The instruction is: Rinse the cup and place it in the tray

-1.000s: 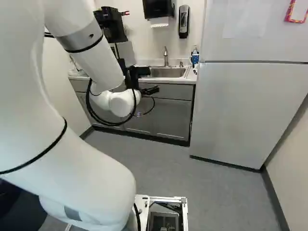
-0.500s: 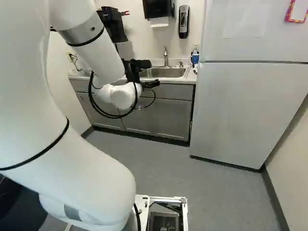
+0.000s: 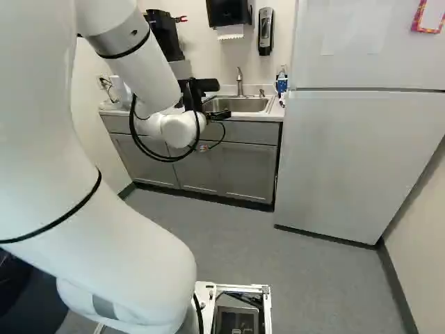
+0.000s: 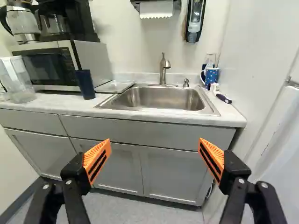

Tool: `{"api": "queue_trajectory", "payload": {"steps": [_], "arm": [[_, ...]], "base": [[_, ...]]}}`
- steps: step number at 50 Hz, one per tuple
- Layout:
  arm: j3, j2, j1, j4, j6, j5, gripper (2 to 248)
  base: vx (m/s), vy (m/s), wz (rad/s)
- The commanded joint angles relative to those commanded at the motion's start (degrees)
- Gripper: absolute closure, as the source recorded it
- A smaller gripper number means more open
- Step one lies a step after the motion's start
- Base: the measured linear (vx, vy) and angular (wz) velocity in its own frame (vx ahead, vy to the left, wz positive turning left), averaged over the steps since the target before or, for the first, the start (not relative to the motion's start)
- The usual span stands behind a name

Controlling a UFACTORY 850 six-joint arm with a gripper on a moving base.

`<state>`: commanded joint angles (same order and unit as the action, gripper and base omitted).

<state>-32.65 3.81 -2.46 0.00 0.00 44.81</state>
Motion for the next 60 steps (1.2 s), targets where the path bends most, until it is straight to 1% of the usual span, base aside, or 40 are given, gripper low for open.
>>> {"api": "queue_trajectory", "payload": {"steps": [60], "arm": [[-9.7,-2.0,0.1,0.0,0.0,-7.0,3]], "base": [[0.000,0.000,0.000]]}}
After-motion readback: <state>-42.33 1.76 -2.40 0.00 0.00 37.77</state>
